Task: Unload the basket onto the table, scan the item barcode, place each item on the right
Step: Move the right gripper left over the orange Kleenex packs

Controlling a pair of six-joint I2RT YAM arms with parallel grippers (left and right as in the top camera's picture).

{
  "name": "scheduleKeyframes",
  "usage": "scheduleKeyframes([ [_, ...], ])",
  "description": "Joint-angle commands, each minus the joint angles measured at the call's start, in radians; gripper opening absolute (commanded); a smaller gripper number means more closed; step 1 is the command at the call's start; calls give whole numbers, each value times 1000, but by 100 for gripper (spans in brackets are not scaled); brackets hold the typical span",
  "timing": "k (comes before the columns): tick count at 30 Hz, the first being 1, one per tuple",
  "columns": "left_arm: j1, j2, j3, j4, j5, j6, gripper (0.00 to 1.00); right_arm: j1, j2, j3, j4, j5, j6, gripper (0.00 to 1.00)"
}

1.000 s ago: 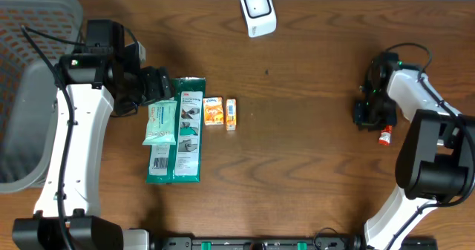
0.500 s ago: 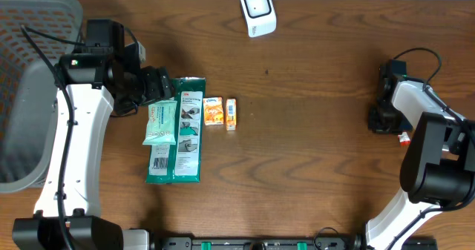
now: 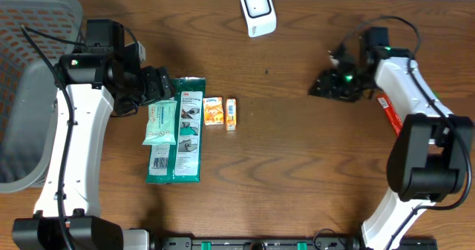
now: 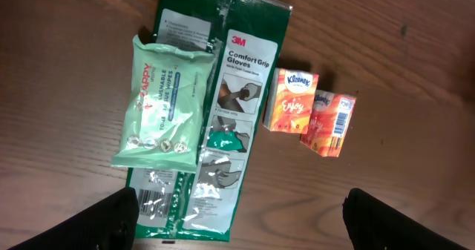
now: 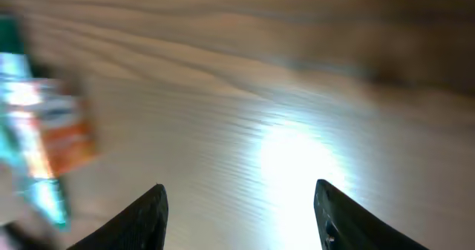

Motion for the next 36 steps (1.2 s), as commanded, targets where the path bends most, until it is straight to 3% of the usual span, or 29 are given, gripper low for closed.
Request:
scheduleKeyframes([
  [1, -2, 3, -2, 0, -13, 13, 89, 134, 4, 11, 35, -124, 97, 58],
  [3, -2, 3, -2, 0, -13, 13, 89, 244, 4, 11, 72, -36, 190, 52],
  [8, -2, 3, -2, 0, -13, 13, 89, 425, 4, 11, 120, 68, 297, 51],
  [11, -2, 3, -2, 0, -13, 13, 89, 506, 4, 12, 196, 68, 395, 63],
  [18, -2, 3, -2, 0, -13, 13, 89, 627, 4, 23, 255, 251, 459, 52],
  [22, -2, 3, -2, 0, -13, 13, 89, 739, 4, 63, 258, 546, 459, 51],
  [26, -2, 3, -2, 0, -13, 13, 89, 800, 5, 64, 276, 686, 458, 46],
  [28, -2, 3, -2, 0, -13, 13, 89, 832, 5, 64, 284, 741, 458, 39],
  [35, -2, 3, -2, 0, -13, 12, 89, 856, 6, 34, 338, 784, 459, 1],
  [36, -2, 3, -2, 0, -13, 13, 89, 856, 6, 30, 343, 783, 459, 1],
])
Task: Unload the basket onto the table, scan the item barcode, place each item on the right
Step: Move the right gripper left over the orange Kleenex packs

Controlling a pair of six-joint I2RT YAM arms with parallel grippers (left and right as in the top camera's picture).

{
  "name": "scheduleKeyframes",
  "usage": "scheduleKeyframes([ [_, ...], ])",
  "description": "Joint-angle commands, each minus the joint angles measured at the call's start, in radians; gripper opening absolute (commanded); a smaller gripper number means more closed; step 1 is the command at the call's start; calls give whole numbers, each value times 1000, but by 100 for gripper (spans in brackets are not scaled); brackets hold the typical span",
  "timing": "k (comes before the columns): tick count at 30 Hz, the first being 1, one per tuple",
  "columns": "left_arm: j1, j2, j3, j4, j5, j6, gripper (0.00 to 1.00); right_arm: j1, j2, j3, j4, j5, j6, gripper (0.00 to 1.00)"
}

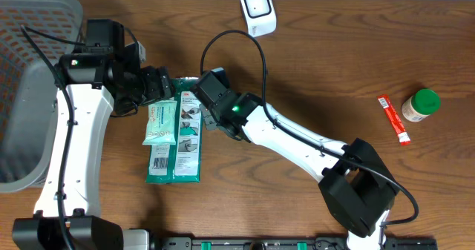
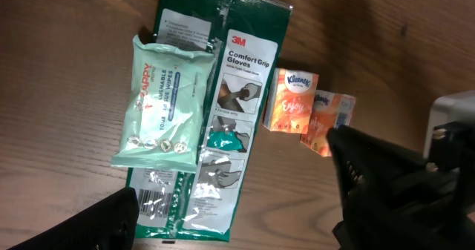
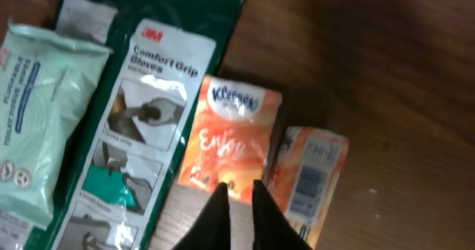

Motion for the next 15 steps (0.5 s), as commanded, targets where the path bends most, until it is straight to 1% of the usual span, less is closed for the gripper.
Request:
scheduleKeyframes([
  [1, -2, 3, -2, 0, -14, 13, 89, 3, 6, -14, 14, 31, 3, 1],
  [5, -2, 3, -2, 0, -14, 13, 89, 3, 6, -14, 23, -34, 3, 1],
  [15, -2, 3, -2, 0, -14, 13, 89, 3, 6, -37, 32, -21, 4, 1],
])
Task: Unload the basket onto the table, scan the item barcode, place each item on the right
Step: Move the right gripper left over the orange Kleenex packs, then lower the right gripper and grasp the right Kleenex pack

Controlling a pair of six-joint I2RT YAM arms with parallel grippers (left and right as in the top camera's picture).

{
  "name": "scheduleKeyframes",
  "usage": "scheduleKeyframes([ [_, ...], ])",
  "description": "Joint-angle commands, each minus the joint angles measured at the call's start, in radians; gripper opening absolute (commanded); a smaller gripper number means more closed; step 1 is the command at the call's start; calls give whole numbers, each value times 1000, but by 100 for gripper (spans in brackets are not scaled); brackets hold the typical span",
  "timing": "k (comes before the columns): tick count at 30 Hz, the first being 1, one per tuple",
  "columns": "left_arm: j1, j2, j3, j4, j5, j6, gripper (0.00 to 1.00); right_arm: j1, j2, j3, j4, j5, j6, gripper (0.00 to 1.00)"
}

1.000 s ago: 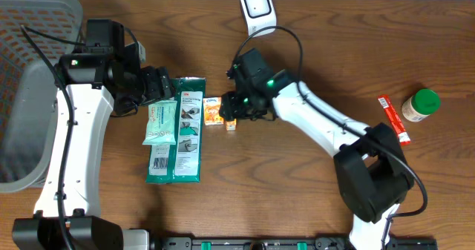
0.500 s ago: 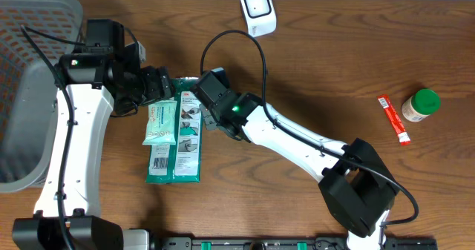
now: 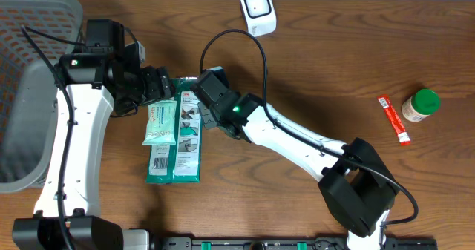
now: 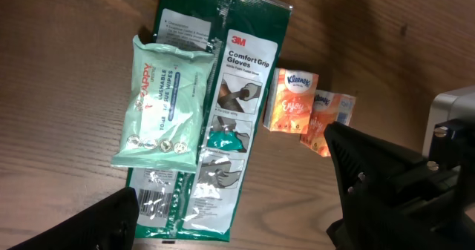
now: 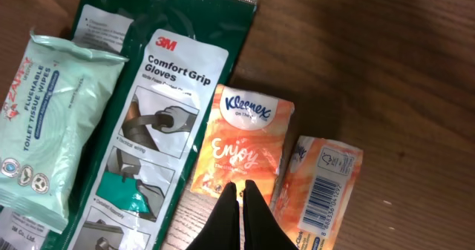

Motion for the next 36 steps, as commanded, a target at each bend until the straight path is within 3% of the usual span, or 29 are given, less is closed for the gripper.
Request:
scheduleKeyframes([
  [1, -2, 3, -2, 0, -14, 13, 89, 3, 6, -36, 10, 20, 3, 1],
  [9, -2, 3, -2, 0, -14, 13, 89, 2, 6, -108, 34, 93, 3, 1],
  [14, -2, 3, -2, 0, -14, 13, 89, -5, 6, -108, -52, 294, 3, 1],
  [19, -2, 3, -2, 0, -14, 13, 89, -26, 6, -108, -110, 355, 3, 1],
  [21, -2, 3, -2, 0, -14, 13, 89, -26, 6, -108, -96, 325, 3, 6],
  [22, -2, 3, -2, 0, -14, 13, 89, -25, 6, -108, -77, 298, 3, 24],
  [23, -2, 3, -2, 0, -14, 13, 89, -24, 6, -106, -50, 265, 2, 37],
  [24, -2, 3, -2, 0, -14, 13, 89, -23, 6, -103, -39, 247, 2, 40],
  [30, -2, 3, -2, 0, -14, 13, 89, -6, 6, -92, -29, 154, 57, 42],
  [33, -2, 3, -2, 0, -14, 13, 89, 0, 6, -98, -50, 214, 82, 35],
  [36, -2, 3, -2, 0, -14, 13, 89, -1, 6, -142, -35, 278, 120, 36],
])
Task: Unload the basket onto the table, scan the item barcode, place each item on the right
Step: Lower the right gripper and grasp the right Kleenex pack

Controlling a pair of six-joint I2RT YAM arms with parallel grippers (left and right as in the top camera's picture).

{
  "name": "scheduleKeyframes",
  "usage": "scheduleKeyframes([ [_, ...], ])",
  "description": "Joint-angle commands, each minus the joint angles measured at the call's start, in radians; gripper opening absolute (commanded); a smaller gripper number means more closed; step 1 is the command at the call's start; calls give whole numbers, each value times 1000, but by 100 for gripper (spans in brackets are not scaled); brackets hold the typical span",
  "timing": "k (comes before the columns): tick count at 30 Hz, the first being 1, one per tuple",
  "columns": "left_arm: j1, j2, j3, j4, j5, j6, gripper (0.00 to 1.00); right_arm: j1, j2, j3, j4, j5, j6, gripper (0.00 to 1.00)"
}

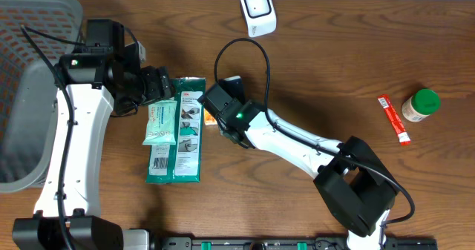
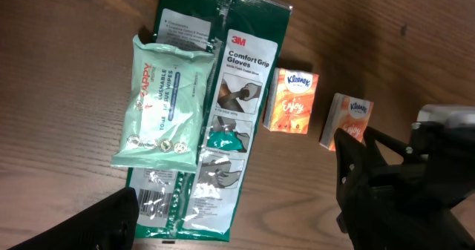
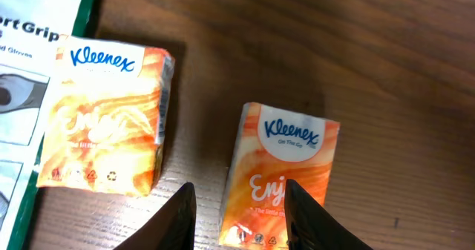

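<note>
Two orange Kleenex packs lie on the table. One (image 3: pixel 104 120) lies by the green glove package (image 2: pixel 223 109). The other (image 3: pixel 278 172) lies apart to its right, front face up, no barcode showing. My right gripper (image 3: pixel 241 220) hangs open just over that second pack, its fingers standing around the pack's lower left part. The left gripper (image 2: pixel 237 231) is open above the mint wipes pack (image 2: pixel 167 102) and holds nothing. The white scanner (image 1: pixel 257 10) stands at the table's far edge.
A grey basket (image 1: pixel 30 94) fills the left side. A red tube (image 1: pixel 391 116) and a green-lidded bottle (image 1: pixel 419 105) lie at the far right. My right arm (image 1: pixel 297 142) stretches across the middle of the table.
My right gripper, then shut with its tips between the two Kleenex packs, is now open. The right pack, then barcode side up against the other, now lies apart with its front up.
My right gripper was open at the table's far right while the two packs lay side by side. Then it was over the packs, almost shut, then fully shut between them. Now it is open and the right pack lies turned and separated. The left arm has stayed still.
</note>
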Motion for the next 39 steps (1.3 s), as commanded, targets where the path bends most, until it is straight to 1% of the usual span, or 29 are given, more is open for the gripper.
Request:
scheduleKeyframes([
  [1, -2, 3, -2, 0, -14, 13, 89, 5, 6, -50, 26, 64, 64, 37],
  [4, -2, 3, -2, 0, -14, 13, 89, 8, 6, -88, 75, 58, 63, 38],
  [9, -2, 3, -2, 0, -14, 13, 89, 13, 6, -103, 77, 58, 62, 38],
  [10, -2, 3, -2, 0, -14, 13, 89, 12, 6, -103, 70, 74, 12, 36],
  [12, -2, 3, -2, 0, -14, 13, 89, 11, 6, -103, 42, 160, -36, 36],
  [15, -2, 3, -2, 0, -14, 13, 89, 11, 6, -103, -8, 277, -92, 39],
  [18, -2, 3, -2, 0, -14, 13, 89, 5, 6, -103, -60, 358, -144, 41],
  [22, -2, 3, -2, 0, -14, 13, 89, -6, 6, -103, -55, 286, -156, 42],
  [23, -2, 3, -2, 0, -14, 13, 89, -6, 6, -103, -36, 230, -199, 42],
  [27, -2, 3, -2, 0, -14, 13, 89, -6, 6, -103, 13, 119, -336, 41],
  [29, -2, 3, -2, 0, -14, 13, 89, -6, 6, -103, 19, 117, -339, 40],
  [30, -2, 3, -2, 0, -14, 13, 89, -6, 6, -103, 18, 117, -346, 36],
  [35, -2, 3, -2, 0, -14, 13, 89, -7, 6, -125, 45, 117, -351, 30],
  [39, -2, 3, -2, 0, -14, 13, 89, -16, 6, -166, 85, 117, -403, 31],
])
